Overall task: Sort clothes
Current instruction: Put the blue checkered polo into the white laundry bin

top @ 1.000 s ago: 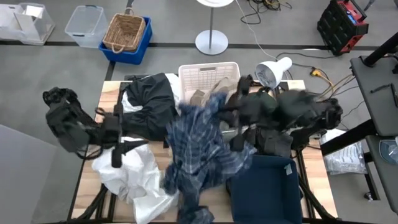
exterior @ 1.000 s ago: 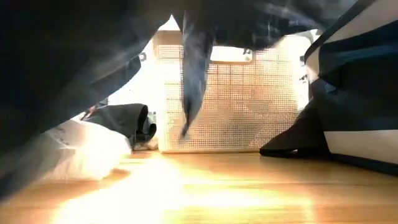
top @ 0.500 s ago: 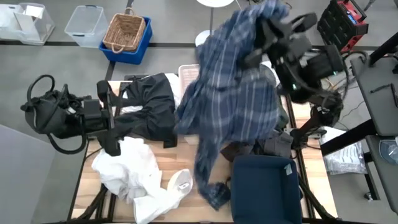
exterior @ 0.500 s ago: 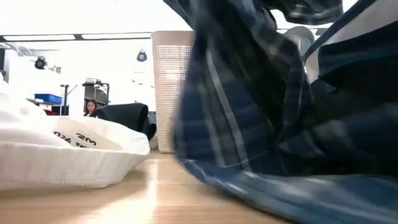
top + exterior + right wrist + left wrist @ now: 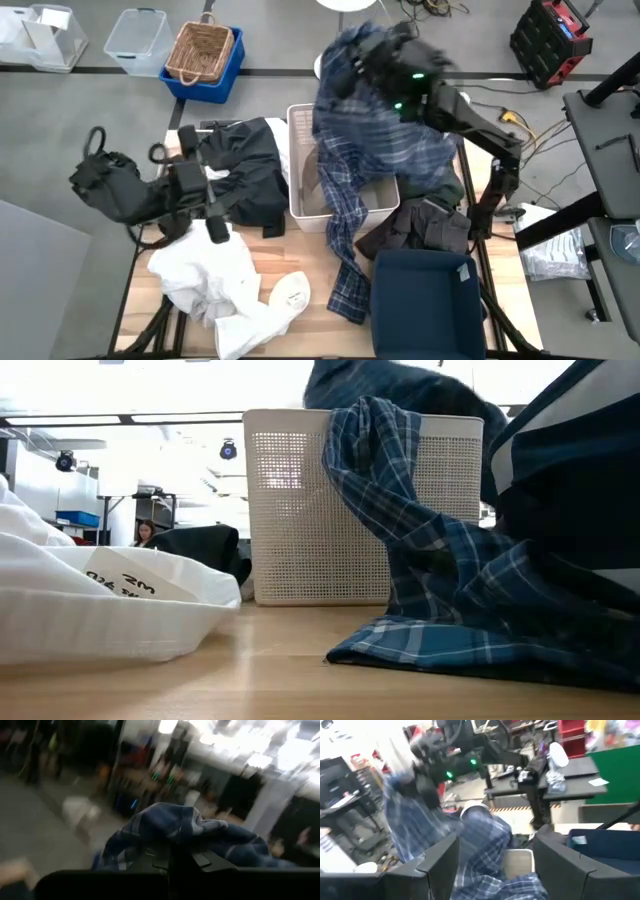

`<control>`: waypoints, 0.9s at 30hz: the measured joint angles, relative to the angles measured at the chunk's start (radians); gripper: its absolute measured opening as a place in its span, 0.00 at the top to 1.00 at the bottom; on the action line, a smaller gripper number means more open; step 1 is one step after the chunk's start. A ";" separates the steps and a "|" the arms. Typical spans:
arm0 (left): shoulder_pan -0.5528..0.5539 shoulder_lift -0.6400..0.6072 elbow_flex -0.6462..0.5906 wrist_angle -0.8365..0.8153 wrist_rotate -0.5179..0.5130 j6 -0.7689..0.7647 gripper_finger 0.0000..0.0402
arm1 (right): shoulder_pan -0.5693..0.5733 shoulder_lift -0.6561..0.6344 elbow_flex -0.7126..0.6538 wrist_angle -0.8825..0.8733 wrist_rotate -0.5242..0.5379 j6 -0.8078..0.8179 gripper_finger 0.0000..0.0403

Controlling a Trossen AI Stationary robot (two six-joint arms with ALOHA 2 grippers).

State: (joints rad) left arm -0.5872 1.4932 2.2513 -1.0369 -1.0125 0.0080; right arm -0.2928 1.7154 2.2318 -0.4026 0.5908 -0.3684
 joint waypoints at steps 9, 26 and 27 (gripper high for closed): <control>0.069 -0.004 -0.002 -0.207 0.000 -0.173 0.43 | 0.007 0.120 0.001 -0.468 -0.134 0.313 0.92; 0.179 -0.004 -0.002 -0.319 0.062 -0.201 0.43 | 0.078 0.107 0.114 -0.858 -0.281 0.420 0.29; 0.187 -0.004 -0.002 -0.321 0.068 -0.202 0.43 | 0.077 0.092 0.112 -0.874 -0.329 0.418 0.26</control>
State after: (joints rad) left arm -0.4005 1.4887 2.2490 -1.3576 -0.9440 -0.1936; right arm -0.2157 1.8076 2.3437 -1.2768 0.2618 0.0497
